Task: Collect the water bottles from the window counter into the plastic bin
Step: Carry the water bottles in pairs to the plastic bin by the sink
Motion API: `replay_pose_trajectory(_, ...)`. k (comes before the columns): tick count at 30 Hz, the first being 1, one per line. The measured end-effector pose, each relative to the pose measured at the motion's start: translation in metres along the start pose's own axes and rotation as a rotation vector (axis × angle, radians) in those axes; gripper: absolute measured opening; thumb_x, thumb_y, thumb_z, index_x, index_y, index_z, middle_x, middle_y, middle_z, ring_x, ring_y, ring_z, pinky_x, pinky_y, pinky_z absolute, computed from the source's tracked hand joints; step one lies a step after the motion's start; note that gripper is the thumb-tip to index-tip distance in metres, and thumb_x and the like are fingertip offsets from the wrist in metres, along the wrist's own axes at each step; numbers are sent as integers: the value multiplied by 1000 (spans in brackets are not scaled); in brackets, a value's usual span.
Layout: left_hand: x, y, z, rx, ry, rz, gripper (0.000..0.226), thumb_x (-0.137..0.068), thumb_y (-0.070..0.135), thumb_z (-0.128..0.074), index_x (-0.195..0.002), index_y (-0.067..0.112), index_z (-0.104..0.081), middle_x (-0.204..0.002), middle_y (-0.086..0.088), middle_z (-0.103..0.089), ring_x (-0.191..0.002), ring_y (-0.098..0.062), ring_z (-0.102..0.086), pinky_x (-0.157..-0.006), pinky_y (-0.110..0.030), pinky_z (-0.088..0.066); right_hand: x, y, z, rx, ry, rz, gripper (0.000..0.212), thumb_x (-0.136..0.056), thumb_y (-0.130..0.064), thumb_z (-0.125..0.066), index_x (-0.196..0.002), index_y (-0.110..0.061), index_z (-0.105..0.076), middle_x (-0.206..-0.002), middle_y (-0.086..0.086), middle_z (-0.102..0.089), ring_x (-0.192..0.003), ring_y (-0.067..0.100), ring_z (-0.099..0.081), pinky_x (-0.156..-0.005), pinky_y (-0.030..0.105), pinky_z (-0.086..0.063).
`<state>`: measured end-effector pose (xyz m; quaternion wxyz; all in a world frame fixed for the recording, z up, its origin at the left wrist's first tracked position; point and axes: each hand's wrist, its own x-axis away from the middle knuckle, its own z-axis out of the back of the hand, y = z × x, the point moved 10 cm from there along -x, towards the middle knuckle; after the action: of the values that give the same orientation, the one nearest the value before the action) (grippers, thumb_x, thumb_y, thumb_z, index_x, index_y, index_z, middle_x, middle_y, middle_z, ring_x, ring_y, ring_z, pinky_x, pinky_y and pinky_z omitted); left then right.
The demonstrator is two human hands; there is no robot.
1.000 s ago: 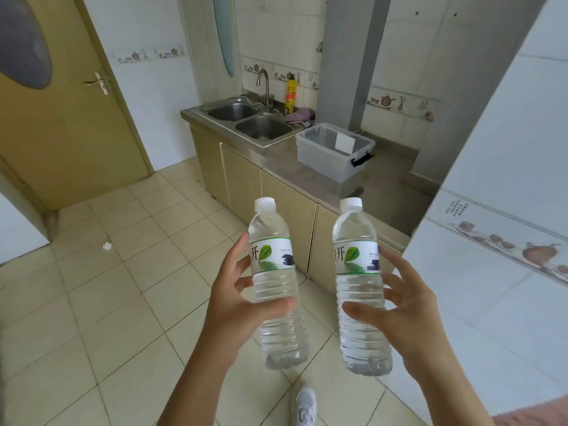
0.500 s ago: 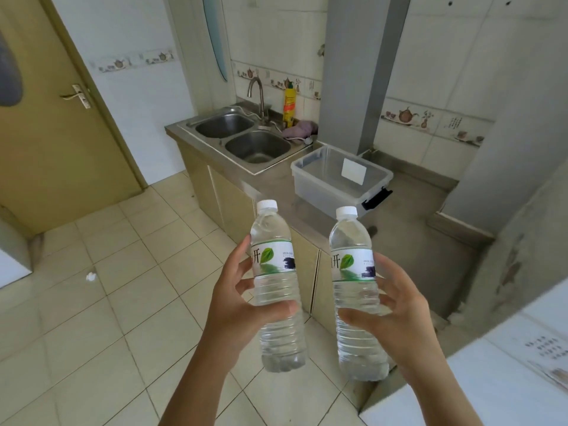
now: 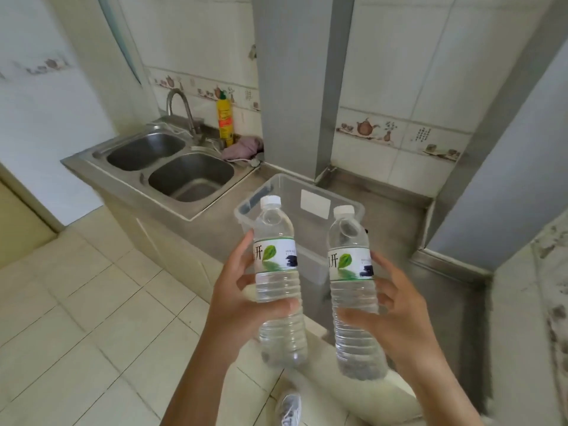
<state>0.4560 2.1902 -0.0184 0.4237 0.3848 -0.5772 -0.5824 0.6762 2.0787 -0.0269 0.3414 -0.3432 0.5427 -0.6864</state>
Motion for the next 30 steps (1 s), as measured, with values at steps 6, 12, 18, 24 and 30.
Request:
replay_pose_trajectory(6,-130,15,-35,-14,-127,1,108,-41,15,-94,-120,68,-43,-118,31,-63,-106,3,-63,-82,-36,-56,-98,-8,6,-35,127,-36,96,-51,-1,-90,-123,-48,-48,-111,-8,-68,-93,5,-67,-63,15,-51)
replay_pose_trajectory(12,-233,13,-71,-73,-182,-43,123,-52,1,-94,-149,41,-28,-126,16,-58,-111,-8,-62,-86,-39,-57,-186,-16,7,-79,203,-8,97,-52,-1,-89,-127,-46,-47,-118,-7,-65,-101,8,-64,-78,29,-57)
replay_pose_trajectory(18,-304,-14,-105,-156,-214,24,92,-53,-4,-92,-119,44,-50,-113,13,-66,-92,0,-65,-65,-15,-55,-258,0,-1,-70,200,2,101,-54,0,-89,-132,-43,-42,-124,-7,-61,-106,5,-59,-84,26,-53)
replay_pose_trajectory(24,-338,-46,-119,-242,-218,51,92,-52,1,-94,-129,29,-52,-117,12,-64,-100,1,-61,-74,-19,-50,-297,22,-4,-41,199,6,97,-59,-5,-88,-138,-37,-43,-121,-20,-58,-106,-2,-58,-86,29,-54)
replay_pose_trajectory(30,-355,-75,-120,-238,-183,30,88,-52,9,-96,-124,34,-53,-124,5,-61,-106,-14,-63,-84,-36,-59,-314,44,-10,21,209,31,83,-60,-12,-89,-129,-37,-50,-125,-14,-58,-107,-5,-57,-83,17,-53)
